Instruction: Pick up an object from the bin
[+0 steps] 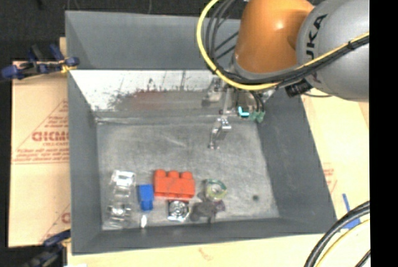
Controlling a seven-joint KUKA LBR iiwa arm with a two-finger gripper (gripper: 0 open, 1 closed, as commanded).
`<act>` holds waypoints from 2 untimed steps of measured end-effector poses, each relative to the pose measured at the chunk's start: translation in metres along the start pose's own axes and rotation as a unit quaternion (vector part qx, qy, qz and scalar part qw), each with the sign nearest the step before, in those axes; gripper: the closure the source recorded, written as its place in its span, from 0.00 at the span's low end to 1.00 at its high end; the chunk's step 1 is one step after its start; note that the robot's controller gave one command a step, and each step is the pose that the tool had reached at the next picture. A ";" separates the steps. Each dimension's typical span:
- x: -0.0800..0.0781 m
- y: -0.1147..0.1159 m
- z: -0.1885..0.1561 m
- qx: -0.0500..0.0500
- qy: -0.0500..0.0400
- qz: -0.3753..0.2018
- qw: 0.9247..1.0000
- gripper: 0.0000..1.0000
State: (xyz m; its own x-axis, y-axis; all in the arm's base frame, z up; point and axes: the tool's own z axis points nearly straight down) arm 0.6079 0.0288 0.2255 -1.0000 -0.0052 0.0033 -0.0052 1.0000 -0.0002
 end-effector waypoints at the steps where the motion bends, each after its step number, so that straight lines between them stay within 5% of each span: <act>1: 0.069 0.001 0.079 0.000 0.002 -0.072 0.997 0.00; 2: 0.112 0.090 0.134 0.001 -0.010 -0.197 0.980 0.00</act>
Offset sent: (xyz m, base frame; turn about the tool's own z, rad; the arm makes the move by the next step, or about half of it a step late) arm -0.0666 0.0019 -0.0757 -0.1450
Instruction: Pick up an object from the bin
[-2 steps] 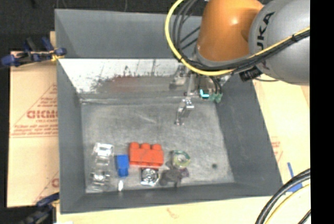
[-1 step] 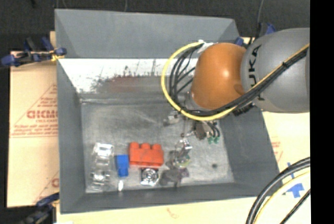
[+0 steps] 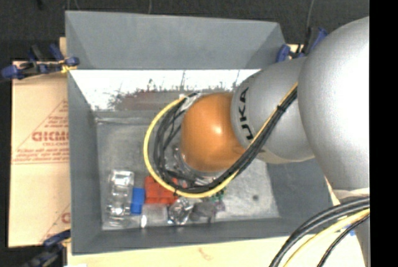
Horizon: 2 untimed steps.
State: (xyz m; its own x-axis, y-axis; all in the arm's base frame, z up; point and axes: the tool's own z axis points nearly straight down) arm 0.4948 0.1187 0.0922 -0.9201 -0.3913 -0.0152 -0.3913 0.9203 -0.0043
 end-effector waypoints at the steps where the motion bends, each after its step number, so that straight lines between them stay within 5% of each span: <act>1: -0.009 -0.018 0.017 -0.004 0.002 0.013 1.000 0.00; 2: -0.008 -0.019 0.015 -0.003 0.003 0.013 1.000 1.00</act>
Offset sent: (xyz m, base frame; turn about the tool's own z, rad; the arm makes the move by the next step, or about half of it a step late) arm 0.0112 -0.0167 -0.0222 0.0216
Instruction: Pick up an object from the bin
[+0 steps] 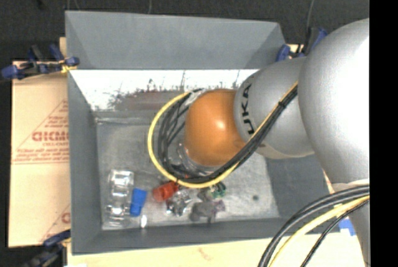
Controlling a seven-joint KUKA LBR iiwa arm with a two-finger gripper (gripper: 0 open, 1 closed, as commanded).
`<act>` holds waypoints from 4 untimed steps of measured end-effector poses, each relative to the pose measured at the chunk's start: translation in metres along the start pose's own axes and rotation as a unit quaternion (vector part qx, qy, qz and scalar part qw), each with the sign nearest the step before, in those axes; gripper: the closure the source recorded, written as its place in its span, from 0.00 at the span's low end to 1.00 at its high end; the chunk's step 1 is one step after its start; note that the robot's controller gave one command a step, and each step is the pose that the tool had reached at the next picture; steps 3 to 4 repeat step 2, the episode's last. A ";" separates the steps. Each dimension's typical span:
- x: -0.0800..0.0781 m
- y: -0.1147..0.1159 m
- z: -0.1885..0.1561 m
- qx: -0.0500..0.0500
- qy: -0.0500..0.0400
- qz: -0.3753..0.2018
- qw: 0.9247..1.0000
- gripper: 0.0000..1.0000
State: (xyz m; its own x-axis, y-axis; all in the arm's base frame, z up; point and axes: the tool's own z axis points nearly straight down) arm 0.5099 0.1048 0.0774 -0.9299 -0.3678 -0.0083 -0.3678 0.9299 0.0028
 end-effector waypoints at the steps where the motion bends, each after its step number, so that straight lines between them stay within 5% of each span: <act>1: -0.051 -0.016 -0.049 0.003 -0.001 -0.054 0.999 1.00; 2: -0.065 -0.037 -0.168 0.004 -0.002 -0.076 0.997 1.00; 4: -0.065 -0.037 -0.168 0.004 -0.002 -0.076 0.997 1.00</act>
Offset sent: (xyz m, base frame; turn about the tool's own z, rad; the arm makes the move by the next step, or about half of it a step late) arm 0.0487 0.0041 0.0459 -0.1089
